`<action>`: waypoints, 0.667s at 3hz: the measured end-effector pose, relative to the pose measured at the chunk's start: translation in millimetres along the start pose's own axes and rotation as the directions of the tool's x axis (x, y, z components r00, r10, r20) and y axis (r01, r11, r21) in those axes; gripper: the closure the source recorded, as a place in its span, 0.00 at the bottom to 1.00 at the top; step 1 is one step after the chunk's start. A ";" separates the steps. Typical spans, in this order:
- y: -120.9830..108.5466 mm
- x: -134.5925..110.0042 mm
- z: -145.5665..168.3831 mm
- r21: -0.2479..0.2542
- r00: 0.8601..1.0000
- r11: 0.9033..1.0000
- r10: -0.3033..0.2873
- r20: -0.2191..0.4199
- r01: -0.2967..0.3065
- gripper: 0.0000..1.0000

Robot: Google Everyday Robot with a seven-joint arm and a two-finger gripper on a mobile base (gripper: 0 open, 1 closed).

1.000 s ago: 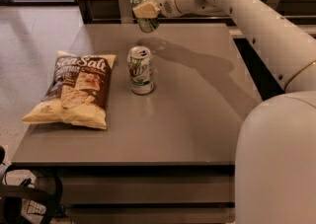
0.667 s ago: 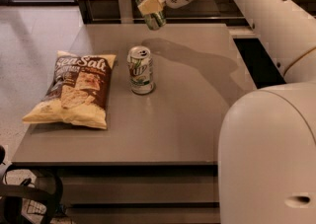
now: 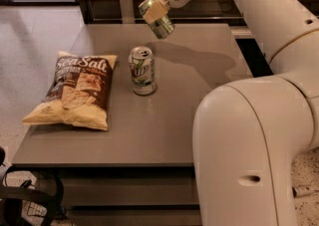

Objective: Knock green can over

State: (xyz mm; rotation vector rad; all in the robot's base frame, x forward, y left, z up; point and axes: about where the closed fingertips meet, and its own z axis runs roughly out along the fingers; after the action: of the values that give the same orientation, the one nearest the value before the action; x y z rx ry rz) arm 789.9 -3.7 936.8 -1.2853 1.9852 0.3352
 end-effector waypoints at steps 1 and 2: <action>3.7 30.1 22.8 -0.026 0.986 1.000 -0.010 -0.169 0.005 1.00; 1.2 50.1 38.5 -0.024 0.958 1.000 -0.020 -0.284 0.013 1.00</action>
Offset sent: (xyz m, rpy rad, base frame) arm 0.0169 -0.0241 -0.0731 -0.3757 0.1841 -0.0454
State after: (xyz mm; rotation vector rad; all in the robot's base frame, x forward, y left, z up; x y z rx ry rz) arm 794.3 -15.1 874.8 -1.4288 2.2130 0.1701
